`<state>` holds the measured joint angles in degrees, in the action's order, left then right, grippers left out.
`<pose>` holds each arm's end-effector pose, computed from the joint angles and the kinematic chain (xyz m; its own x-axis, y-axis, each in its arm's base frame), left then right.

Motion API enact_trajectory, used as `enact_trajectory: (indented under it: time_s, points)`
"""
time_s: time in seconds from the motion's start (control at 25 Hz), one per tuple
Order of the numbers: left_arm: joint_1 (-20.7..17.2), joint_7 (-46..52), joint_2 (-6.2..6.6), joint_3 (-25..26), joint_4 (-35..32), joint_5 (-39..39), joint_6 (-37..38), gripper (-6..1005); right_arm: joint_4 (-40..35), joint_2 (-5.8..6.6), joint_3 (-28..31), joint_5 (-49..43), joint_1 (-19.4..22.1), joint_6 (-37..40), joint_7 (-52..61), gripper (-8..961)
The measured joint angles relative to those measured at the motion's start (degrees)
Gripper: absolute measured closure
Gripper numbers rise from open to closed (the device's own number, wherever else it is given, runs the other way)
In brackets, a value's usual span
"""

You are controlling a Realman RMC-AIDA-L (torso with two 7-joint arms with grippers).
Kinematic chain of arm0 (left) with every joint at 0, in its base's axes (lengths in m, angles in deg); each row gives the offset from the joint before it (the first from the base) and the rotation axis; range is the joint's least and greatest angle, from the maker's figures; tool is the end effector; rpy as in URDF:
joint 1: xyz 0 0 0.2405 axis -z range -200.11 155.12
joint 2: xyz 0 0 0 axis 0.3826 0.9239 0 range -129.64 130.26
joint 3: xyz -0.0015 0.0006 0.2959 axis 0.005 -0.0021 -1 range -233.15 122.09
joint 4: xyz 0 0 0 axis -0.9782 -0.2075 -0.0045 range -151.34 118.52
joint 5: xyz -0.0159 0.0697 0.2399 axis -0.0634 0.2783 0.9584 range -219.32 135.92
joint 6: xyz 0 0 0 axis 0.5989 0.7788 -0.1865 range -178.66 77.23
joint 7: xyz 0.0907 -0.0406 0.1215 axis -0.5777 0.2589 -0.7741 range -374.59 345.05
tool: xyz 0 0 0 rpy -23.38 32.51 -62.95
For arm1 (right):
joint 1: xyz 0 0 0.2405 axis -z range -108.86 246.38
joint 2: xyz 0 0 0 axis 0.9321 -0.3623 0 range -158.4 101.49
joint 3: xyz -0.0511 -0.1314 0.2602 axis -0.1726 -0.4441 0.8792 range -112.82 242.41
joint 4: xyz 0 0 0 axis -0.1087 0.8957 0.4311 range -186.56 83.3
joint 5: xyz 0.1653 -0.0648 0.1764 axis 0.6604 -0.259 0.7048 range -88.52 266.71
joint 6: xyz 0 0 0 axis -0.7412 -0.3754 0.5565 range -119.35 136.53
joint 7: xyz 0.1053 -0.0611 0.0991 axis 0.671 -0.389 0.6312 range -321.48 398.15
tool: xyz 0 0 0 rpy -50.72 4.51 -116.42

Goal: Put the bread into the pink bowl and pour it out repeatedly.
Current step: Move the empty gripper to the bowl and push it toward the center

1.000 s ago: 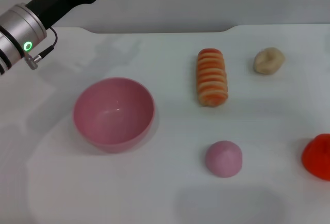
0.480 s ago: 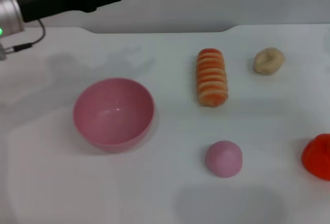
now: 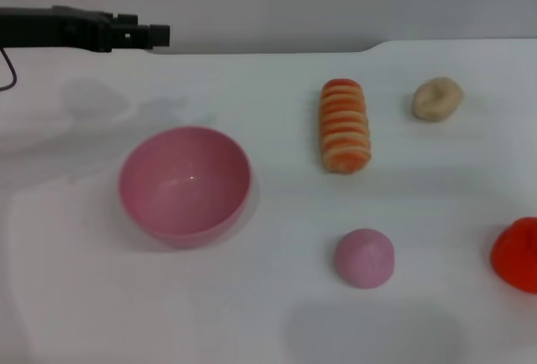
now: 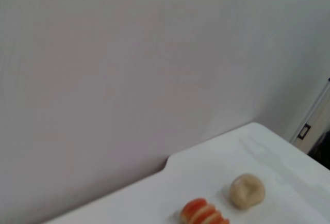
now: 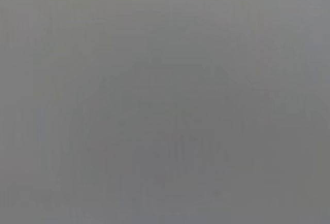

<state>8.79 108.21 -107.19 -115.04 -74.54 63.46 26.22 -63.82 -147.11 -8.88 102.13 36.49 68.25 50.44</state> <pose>-0.2501 0.4630 0.0819 0.6871 0.5444 0.4812 0.6983 -0.6777 -0.2304 0.3753 0.4522 0.0321 0.6077 0.2095 -0.7661 -0.7936 0.1232 -0.5958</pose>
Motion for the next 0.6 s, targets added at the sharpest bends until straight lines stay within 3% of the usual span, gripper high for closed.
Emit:
enact_trajectory:
  time_s: [0.16,0.36,0.6]
  points:
    - [0.0,2.4,-0.20,0.6,0.6,2.5,-0.2,276,0.0,-0.07,0.0,0.0,0.3,0.1,0.0,431]
    - [-0.9,2.1,-1.81,0.8,0.6,5.1,-1.4,216,0.1,-0.08,0.0,0.1,0.5,0.1,0.0,430]
    - [-1.8,2.2,-2.75,0.9,1.3,9.2,-3.9,202,0.2,-0.09,0.0,0.0,0.3,0.1,0.0,430]
